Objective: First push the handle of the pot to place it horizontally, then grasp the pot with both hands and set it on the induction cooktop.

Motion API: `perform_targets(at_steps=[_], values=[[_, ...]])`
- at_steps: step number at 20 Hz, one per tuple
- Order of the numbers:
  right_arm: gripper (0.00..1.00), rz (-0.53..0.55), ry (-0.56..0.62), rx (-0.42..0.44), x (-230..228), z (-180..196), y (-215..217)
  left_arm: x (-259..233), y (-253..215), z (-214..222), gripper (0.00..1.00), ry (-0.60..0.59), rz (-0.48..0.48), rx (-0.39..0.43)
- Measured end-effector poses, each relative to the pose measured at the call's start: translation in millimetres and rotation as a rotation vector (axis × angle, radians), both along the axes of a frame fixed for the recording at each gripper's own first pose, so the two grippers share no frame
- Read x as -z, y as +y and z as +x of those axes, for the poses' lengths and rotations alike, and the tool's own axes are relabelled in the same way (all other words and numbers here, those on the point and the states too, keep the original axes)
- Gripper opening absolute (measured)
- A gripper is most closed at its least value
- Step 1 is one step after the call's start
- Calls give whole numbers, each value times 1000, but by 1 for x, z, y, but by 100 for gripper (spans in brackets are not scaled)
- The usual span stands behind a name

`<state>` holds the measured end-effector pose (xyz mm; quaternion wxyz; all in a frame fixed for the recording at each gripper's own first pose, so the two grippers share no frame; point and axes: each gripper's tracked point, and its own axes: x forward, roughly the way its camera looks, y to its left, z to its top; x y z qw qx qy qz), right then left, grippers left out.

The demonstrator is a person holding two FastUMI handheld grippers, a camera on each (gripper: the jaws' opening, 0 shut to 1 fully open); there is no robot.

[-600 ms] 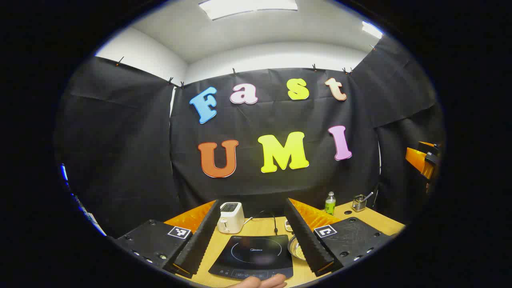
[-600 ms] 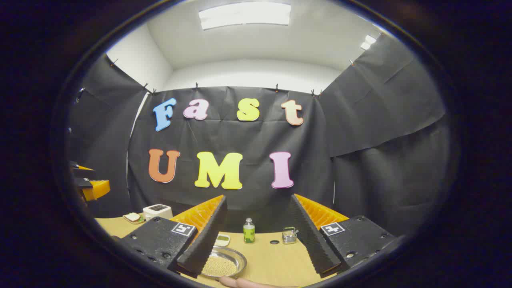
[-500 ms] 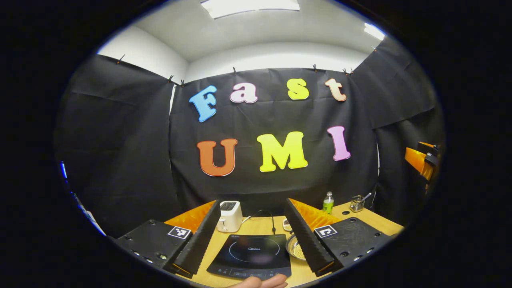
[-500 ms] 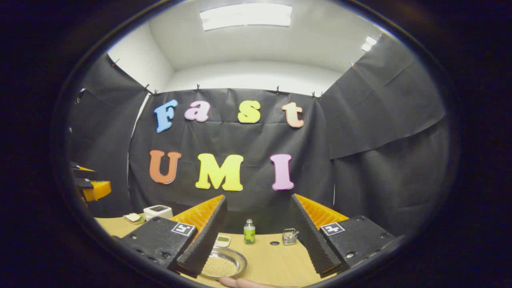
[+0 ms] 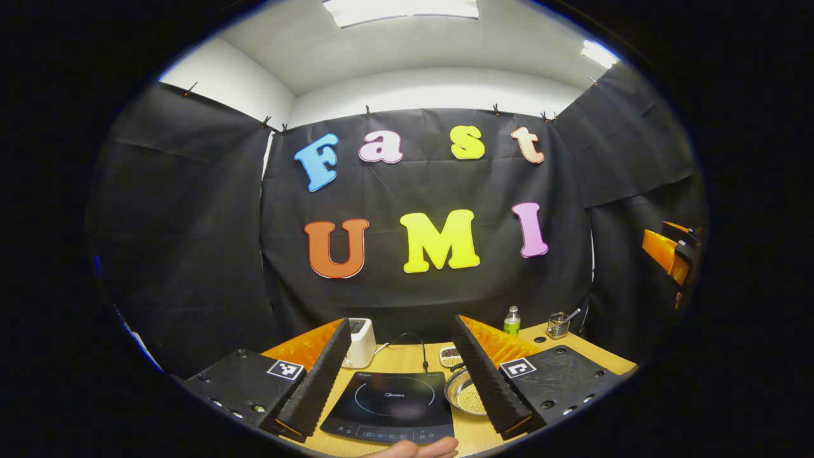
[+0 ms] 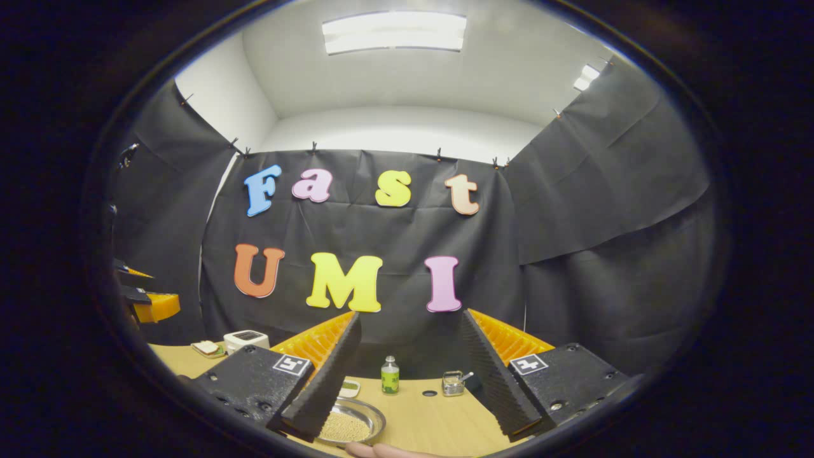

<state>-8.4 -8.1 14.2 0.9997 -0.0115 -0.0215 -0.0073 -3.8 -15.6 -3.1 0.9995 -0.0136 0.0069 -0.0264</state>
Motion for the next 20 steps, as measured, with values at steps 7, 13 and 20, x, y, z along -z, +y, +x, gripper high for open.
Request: perform_targets(at_steps=[7, 13, 20], values=[[96, -13, 51, 7, 21, 10, -3, 5, 0, -1, 96, 14, -25, 14], [96, 4, 126, -20, 56, 30, 7, 15, 2, 1, 96, 25, -27, 14], [71, 31, 394, -210, 150, 43, 52, 24, -1, 3, 96, 32, -30, 33]])
